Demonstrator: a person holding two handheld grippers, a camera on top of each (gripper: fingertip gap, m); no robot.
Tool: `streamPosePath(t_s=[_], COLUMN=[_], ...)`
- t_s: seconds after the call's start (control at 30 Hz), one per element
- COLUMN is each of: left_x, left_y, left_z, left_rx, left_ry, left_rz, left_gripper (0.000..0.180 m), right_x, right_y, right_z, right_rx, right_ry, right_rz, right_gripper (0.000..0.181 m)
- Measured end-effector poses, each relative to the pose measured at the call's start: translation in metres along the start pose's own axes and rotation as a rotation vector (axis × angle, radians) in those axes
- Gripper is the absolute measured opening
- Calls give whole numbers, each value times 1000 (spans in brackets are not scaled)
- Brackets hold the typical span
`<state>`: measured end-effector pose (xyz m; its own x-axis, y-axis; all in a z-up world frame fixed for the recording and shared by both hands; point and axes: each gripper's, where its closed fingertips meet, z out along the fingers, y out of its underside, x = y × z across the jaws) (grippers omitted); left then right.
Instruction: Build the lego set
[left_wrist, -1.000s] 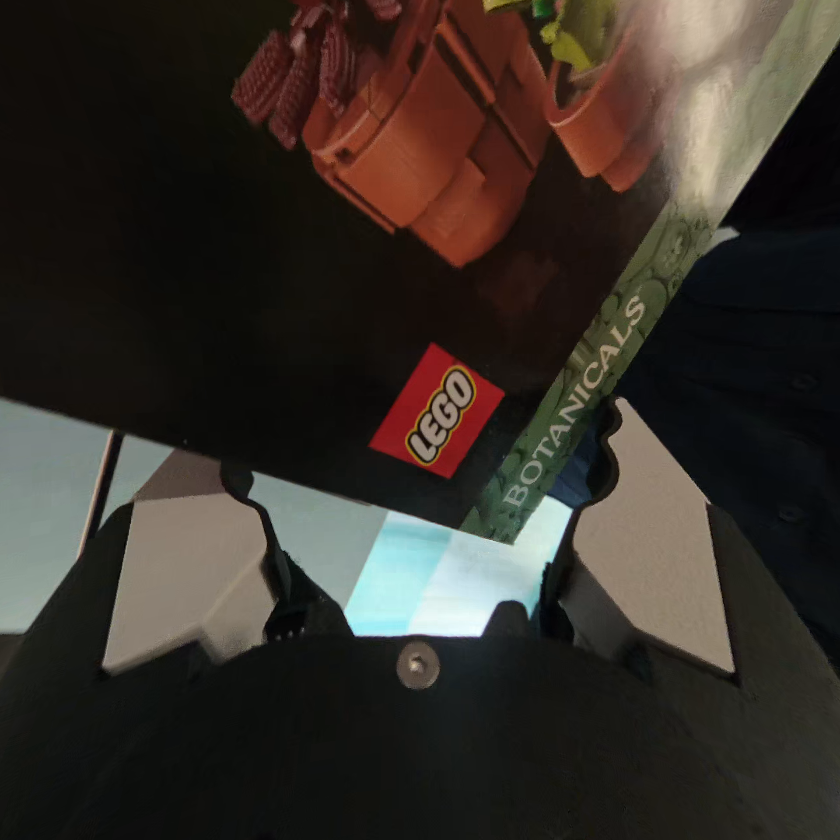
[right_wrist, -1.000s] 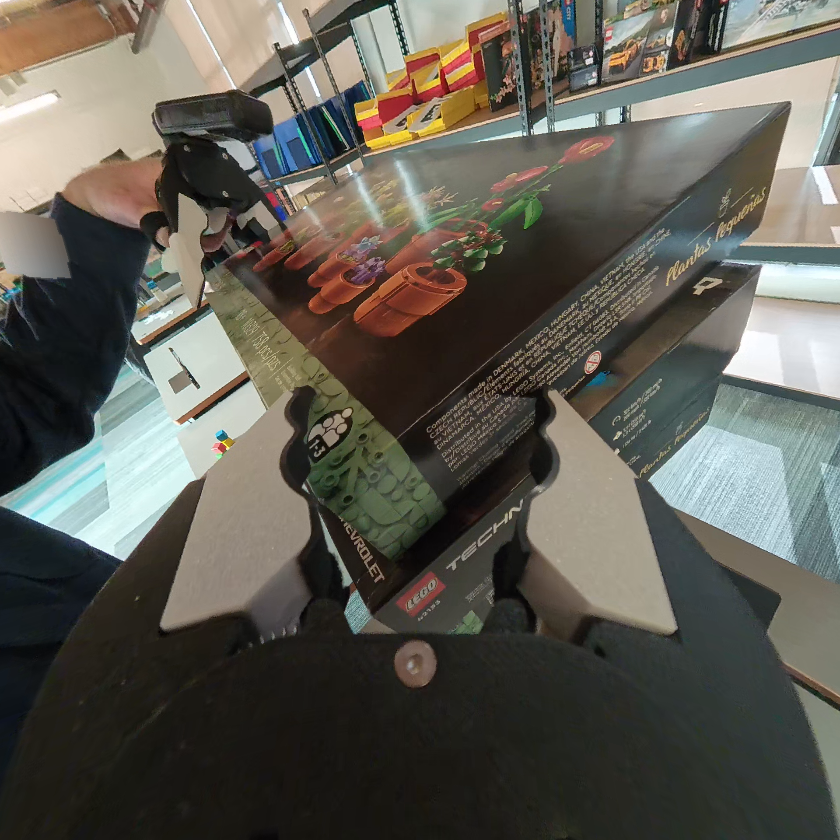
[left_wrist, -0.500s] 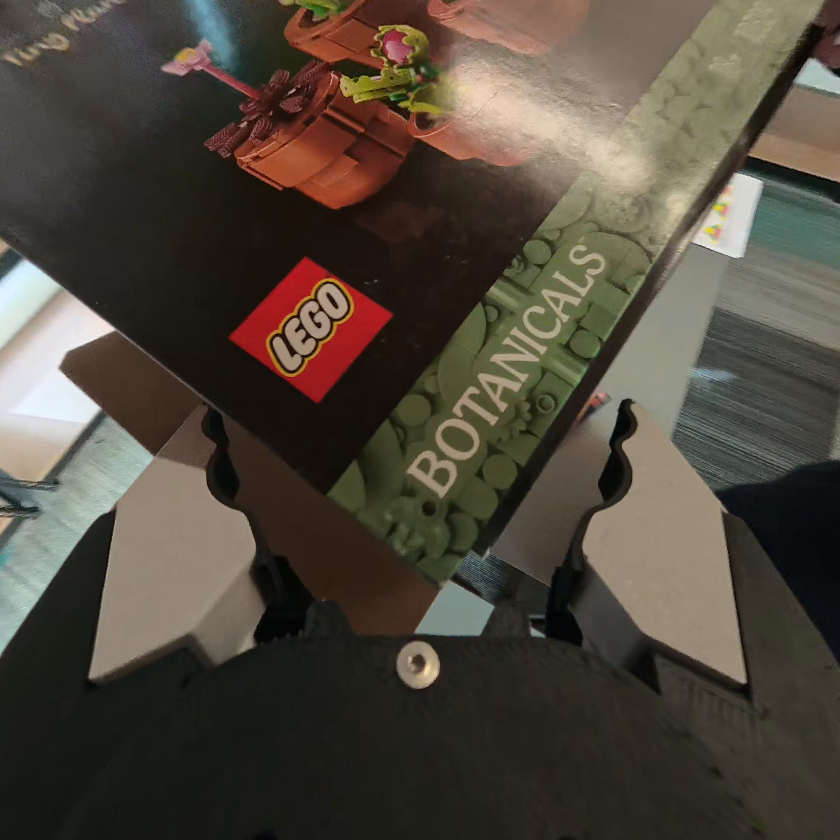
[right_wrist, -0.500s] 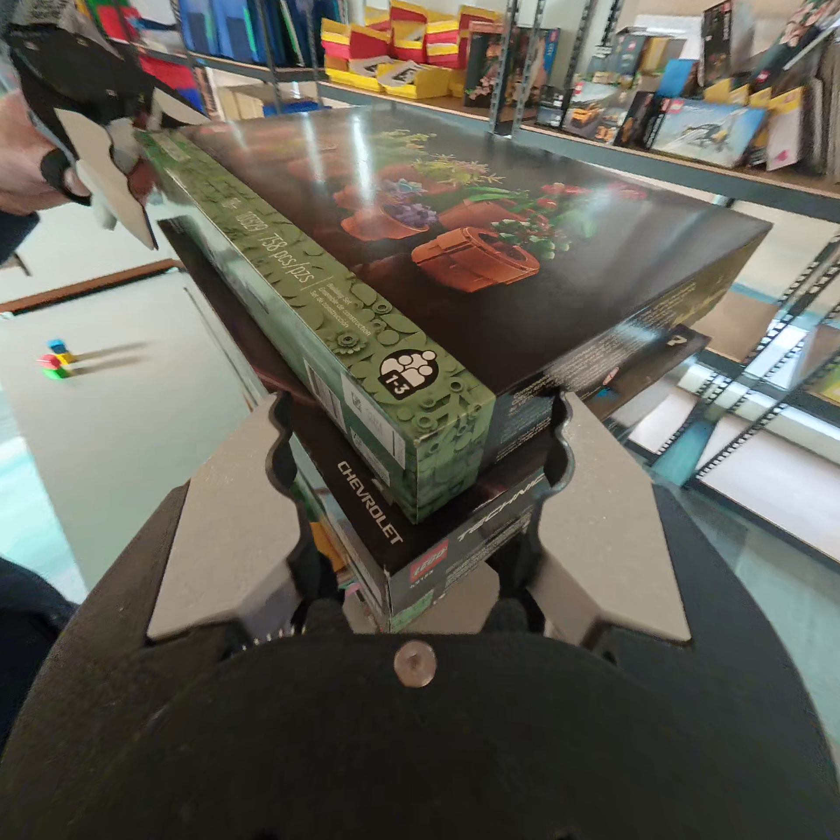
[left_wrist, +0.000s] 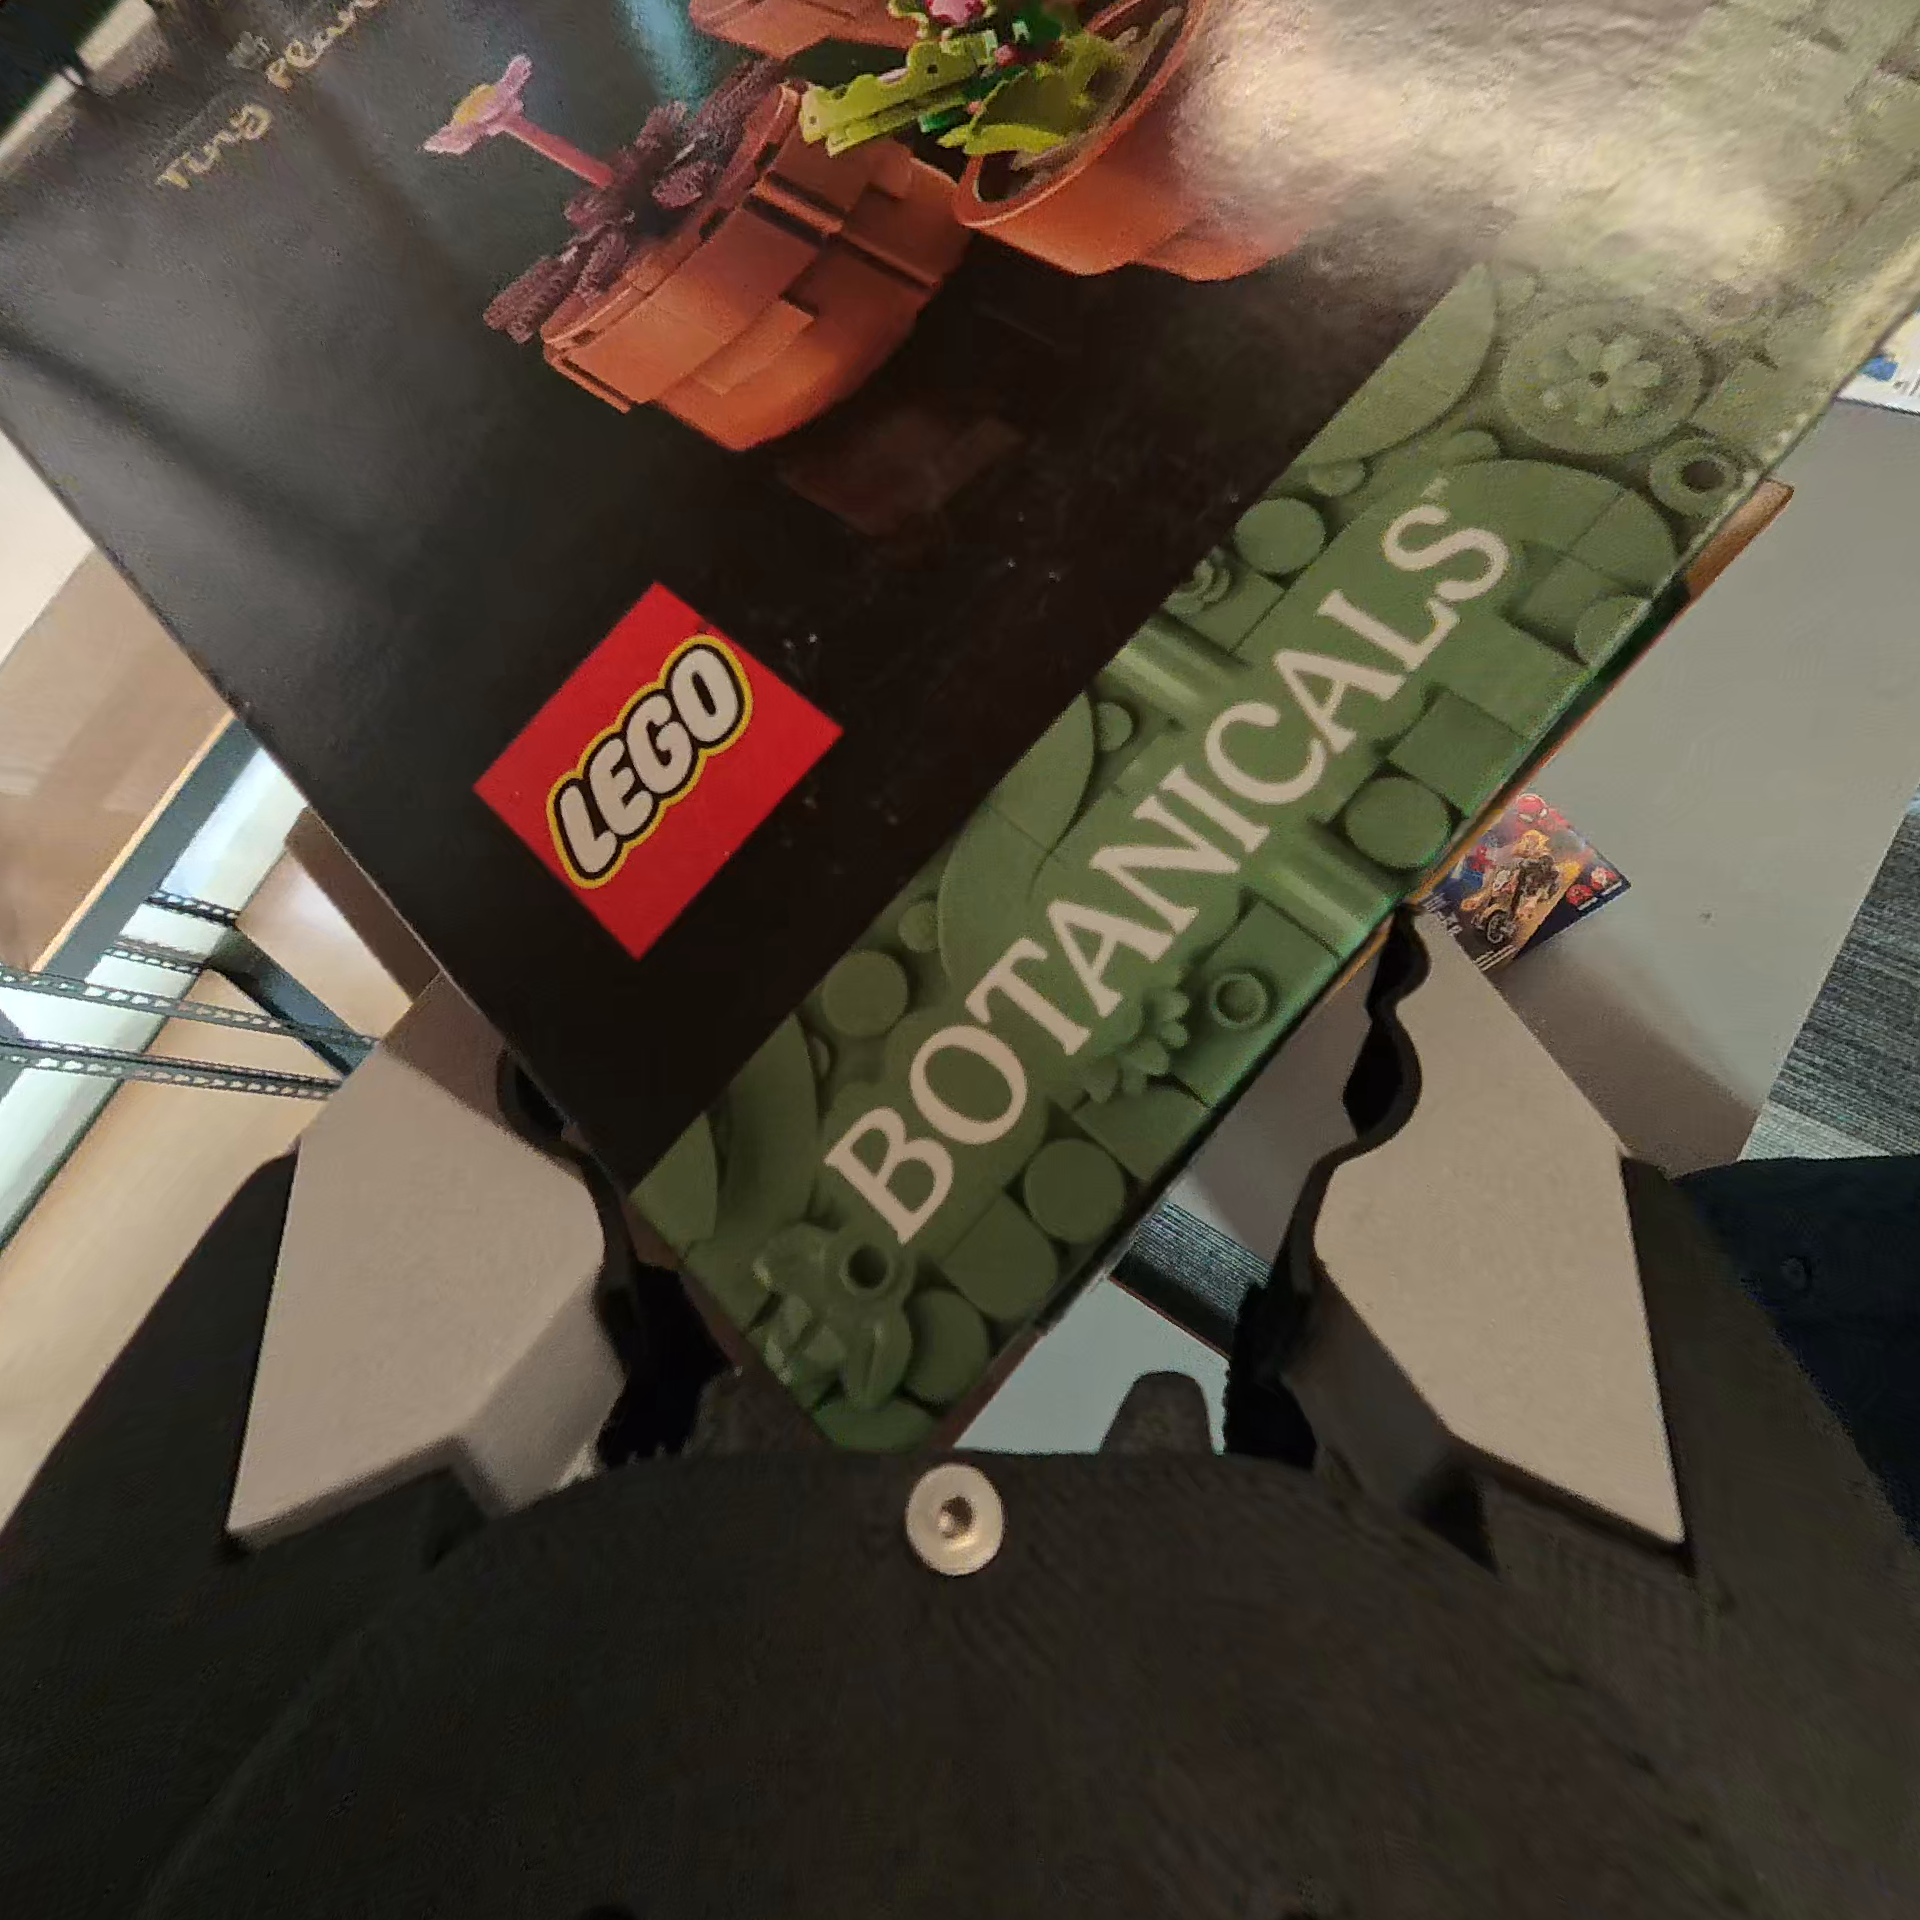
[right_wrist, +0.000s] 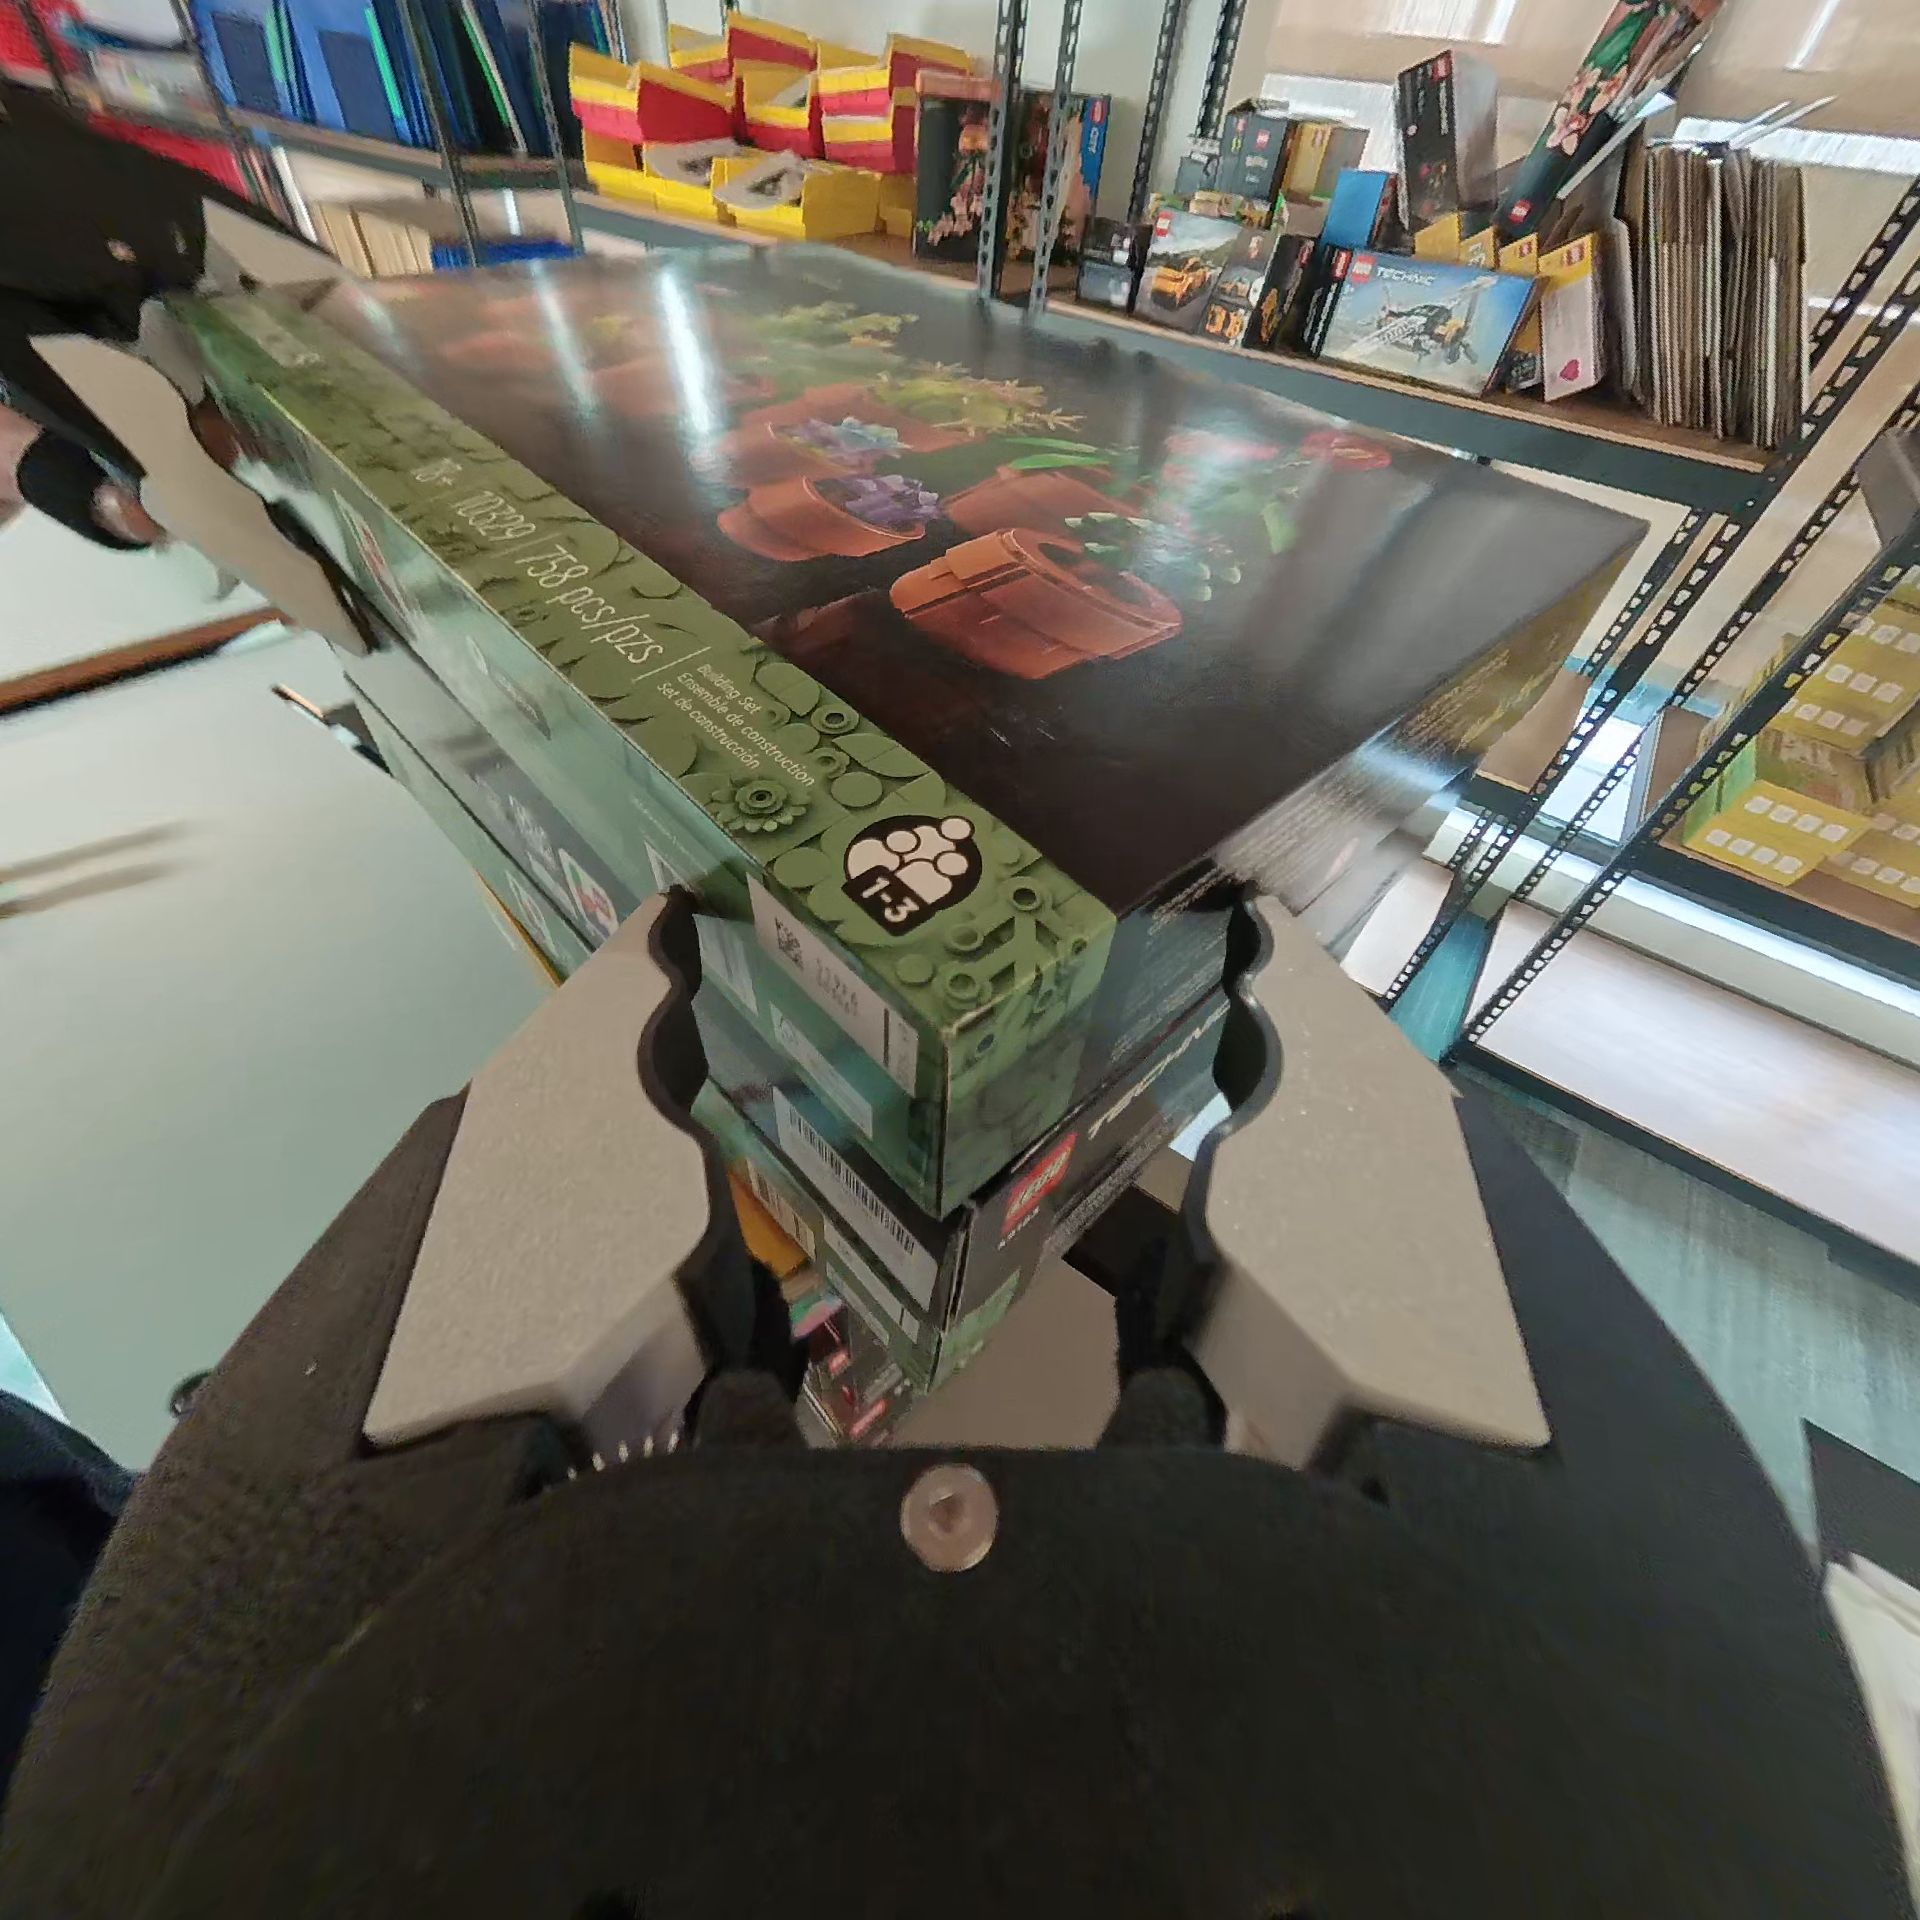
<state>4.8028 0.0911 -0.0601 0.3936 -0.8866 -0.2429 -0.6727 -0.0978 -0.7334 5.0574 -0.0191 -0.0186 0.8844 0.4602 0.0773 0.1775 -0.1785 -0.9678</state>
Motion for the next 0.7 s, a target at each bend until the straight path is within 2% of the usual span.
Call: streamPosePath(t_s=[0.17,0.27,0.5,0.7], left_x=[3,2,4,2], left_y=[-2,-7,-14,-6], left_z=[2,-6,-30,-33], left_rx=[34,99,241,245], left_ry=[35,78,106,65], left_rz=[-15,-74,-108,-126], left_gripper=[155,149,130,126], right_x=[-2,-2,-5,-2], right_y=[-3,-2,0,1], right_z=[-5,-8,-11,-13], right_rx=[55,74,112,136], right_ry=[-64,-82,-106,-91], right_rz=[68,83,100,93], right_gripper=[104,98,100,100])
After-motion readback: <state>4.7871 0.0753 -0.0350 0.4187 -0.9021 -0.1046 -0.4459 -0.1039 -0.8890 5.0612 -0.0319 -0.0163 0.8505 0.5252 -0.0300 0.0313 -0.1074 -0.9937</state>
